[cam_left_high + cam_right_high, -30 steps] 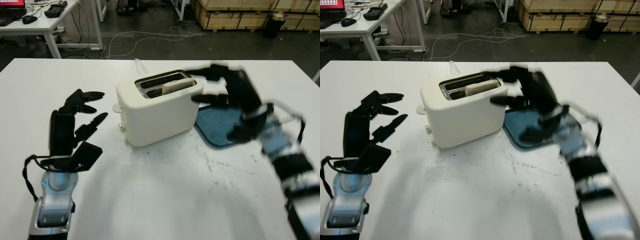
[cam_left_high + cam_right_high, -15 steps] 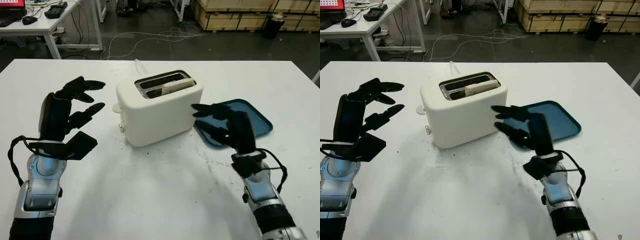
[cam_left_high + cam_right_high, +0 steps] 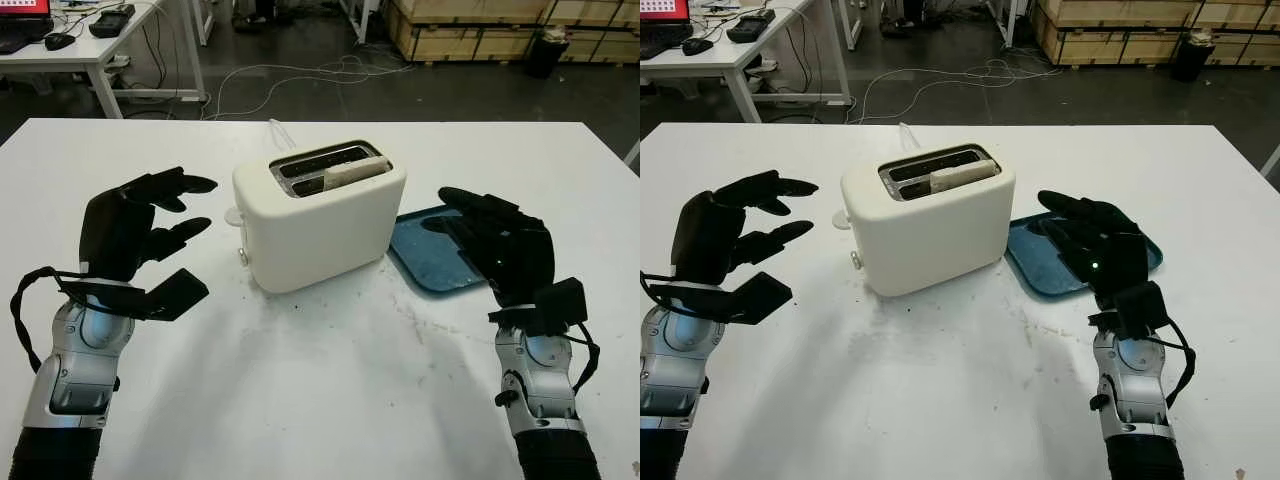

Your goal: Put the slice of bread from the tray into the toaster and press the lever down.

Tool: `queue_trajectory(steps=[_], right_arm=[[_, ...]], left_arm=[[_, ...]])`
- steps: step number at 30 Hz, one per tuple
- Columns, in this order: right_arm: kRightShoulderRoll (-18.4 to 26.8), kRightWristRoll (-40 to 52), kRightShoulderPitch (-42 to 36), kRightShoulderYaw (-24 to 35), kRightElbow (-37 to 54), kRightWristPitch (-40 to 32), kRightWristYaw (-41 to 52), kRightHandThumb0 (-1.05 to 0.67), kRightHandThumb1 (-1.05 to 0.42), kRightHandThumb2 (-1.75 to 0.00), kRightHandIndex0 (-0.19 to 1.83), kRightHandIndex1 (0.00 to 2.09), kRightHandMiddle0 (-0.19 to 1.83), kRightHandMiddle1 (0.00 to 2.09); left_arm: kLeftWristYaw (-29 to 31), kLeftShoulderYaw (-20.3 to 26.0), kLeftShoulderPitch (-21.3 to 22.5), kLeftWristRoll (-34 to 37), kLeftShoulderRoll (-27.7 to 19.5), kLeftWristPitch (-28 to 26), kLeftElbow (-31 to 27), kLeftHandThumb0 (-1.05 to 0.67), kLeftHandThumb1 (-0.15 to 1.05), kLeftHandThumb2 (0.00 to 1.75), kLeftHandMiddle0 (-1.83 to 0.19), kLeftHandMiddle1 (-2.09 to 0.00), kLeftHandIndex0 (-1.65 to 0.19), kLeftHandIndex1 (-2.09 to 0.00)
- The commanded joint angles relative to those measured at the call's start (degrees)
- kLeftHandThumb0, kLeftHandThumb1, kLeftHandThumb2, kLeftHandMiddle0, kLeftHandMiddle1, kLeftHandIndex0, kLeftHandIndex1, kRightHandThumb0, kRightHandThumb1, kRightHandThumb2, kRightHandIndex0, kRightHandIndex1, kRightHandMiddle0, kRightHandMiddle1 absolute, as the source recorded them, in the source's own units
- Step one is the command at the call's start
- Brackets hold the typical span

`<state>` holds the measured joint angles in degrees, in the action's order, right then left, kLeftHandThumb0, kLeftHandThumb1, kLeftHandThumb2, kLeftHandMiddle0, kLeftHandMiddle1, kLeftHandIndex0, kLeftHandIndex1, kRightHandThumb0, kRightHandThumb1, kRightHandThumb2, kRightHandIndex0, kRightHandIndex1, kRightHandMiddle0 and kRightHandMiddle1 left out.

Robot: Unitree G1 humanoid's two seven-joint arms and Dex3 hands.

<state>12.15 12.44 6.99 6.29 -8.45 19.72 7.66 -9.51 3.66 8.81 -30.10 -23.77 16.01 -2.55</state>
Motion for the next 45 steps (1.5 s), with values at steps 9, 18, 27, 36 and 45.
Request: queue_trajectory(steps=[9, 18, 27, 36, 45], right_arm=[[-1.25, -0.63, 0.98, 0.9, 0.34, -0.64, 1.13, -0.45, -0.92, -0.03, 1.01, 0.47, 1.07, 0.01], [-2.41, -0.47, 0.92, 1.37, -0.06, -0.85, 2.41, -0.43, -0.92, -0.01, 1.02, 0.48, 1.08, 0.01], [-2.73, -2.6, 0.47, 1.05, 0.01, -1.18, 1.79, -0.42, -0.92, 0.0, 1.01, 0.48, 1.08, 0.0], [-2.87, -2.69, 0.17, 1.19, 0.25, -1.4, 2.03, -0.43, -0.92, -0.01, 1.0, 0.49, 1.07, 0.0], [-2.88, -2.68, 0.27, 1.4, -0.39, -0.41, 2.27, -0.42, -0.92, -0.01, 0.99, 0.5, 1.07, 0.0]], left_arm=[[-8.16, -3.56, 3.32, -8.62, -3.09, 4.67, 8.43, -0.26, 0.8, 0.0, -0.85, -1.33, -1.15, -0.25], [-11.65, -5.24, 4.66, -8.84, -3.81, 7.77, 12.8, -0.24, 0.8, 0.0, -0.88, -1.41, -1.15, -0.21], [-14.5, -5.78, 5.6, -8.9, -3.59, 9.47, 14.5, -0.23, 0.81, 0.01, -0.86, -1.56, -1.16, -0.2], [-14.13, -6.24, 6.84, -8.44, -3.65, 10.09, 14.76, -0.24, 0.82, 0.0, -0.86, -1.61, -1.16, -0.2], [-11.51, -6.84, 8.73, -6.89, -3.61, 9.98, 14.64, -0.23, 0.82, 0.0, -0.84, -1.65, -1.16, -0.22]])
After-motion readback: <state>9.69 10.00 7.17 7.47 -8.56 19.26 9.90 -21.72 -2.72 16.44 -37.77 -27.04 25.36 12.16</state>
